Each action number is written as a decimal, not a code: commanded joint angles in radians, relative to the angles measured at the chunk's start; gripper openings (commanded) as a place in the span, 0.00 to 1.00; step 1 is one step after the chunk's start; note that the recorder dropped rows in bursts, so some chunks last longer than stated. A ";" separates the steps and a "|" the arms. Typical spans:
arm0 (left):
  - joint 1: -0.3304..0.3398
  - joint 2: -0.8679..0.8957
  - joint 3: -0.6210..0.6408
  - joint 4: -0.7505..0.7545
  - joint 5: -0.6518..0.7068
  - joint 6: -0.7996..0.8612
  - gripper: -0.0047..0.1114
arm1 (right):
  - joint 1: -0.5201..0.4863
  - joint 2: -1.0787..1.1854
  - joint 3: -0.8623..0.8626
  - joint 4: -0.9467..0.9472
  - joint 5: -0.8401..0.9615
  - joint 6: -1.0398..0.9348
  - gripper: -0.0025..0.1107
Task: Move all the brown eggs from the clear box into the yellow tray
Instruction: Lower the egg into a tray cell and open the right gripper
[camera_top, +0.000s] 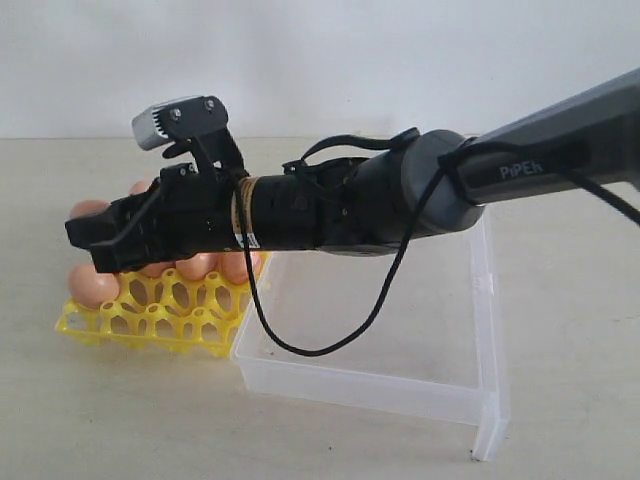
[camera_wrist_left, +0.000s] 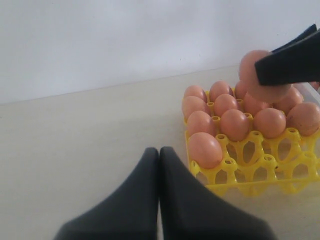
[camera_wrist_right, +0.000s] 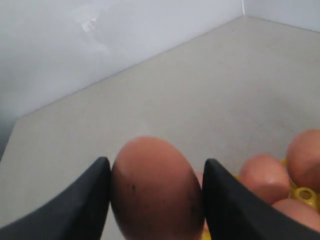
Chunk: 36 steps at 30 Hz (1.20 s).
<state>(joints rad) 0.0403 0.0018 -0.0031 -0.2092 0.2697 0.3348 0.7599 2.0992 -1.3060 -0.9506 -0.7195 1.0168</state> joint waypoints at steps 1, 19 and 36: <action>-0.003 -0.002 0.003 -0.003 -0.009 -0.010 0.00 | 0.000 0.084 -0.051 0.021 0.053 -0.059 0.02; -0.003 -0.002 0.003 -0.003 -0.009 -0.010 0.00 | 0.032 0.181 -0.118 0.027 0.171 0.059 0.02; -0.003 -0.002 0.003 -0.003 -0.009 -0.010 0.00 | 0.031 0.202 -0.141 0.013 0.168 0.032 0.17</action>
<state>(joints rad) 0.0403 0.0018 -0.0031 -0.2092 0.2697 0.3348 0.7877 2.2956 -1.4449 -0.9311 -0.5588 1.0572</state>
